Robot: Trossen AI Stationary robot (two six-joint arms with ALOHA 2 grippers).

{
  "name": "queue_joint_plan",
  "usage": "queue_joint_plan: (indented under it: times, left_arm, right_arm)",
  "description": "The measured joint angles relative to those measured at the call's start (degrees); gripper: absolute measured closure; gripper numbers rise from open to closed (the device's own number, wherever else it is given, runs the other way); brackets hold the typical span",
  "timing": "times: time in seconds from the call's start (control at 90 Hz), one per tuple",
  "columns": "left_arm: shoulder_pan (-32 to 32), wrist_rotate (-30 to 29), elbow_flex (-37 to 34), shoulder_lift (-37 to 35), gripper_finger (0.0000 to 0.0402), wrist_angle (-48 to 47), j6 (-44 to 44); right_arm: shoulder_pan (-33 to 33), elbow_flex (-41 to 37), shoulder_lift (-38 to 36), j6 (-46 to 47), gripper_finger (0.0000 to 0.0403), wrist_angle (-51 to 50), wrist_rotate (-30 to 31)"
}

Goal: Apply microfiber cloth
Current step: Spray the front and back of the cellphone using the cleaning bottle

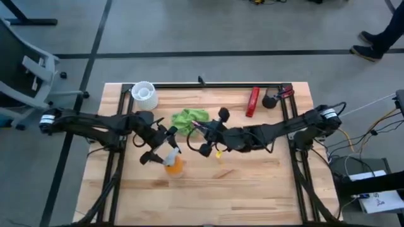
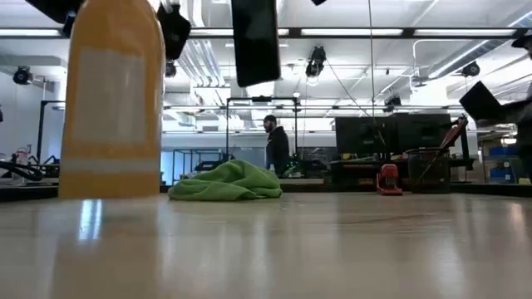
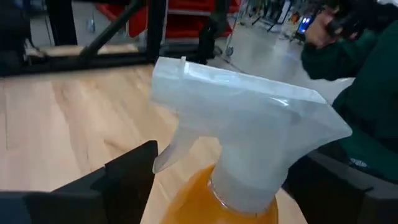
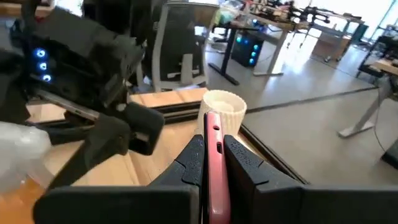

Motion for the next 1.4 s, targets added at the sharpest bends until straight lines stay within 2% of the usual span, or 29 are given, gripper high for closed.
queue_joint_plan:
  times: [0.144, 0.456, 0.533, 0.822, 0.9, 1.078, 1.4]
  left_arm:
    - [0.0, 0.0, 0.0, -1.4, 0.0081, -0.2, -0.8]
    - [0.0, -0.1, 0.0, -1.3, 0.0089, -3.2, 0.7]
    - [0.0, -0.2, 0.0, -1.6, 0.0089, -5.4, 1.7]
    - [0.0, -0.2, 0.0, -4.2, 0.009, -12.7, 4.5]
    - [0.0, -0.2, 0.0, -4.3, 0.009, -12.7, 4.5]
    - [0.0, -0.2, 0.0, -4.2, 0.009, -12.0, 5.8]
    - [0.2, -0.2, 0.1, -0.9, 0.009, -7.2, 9.2]
  right_arm:
    - [-0.2, 0.0, 0.1, -4.2, 0.0387, -0.1, 0.2]
    - [-0.2, 0.0, 0.1, -4.9, 0.0387, -0.1, 0.1]
    - [-0.1, 0.0, 0.1, -5.8, 0.0387, -0.2, -1.5]
    - [-0.9, 0.0, -0.2, -9.3, 0.0387, -2.8, -21.0]
    - [-2.2, 0.0, -0.4, -9.4, 0.0387, -3.9, -26.2]
    - [-6.6, 0.0, -0.4, -9.4, 0.0387, -5.0, -42.8]
    - [-15.4, 0.1, -0.2, -15.4, 0.0387, -5.6, -65.9]
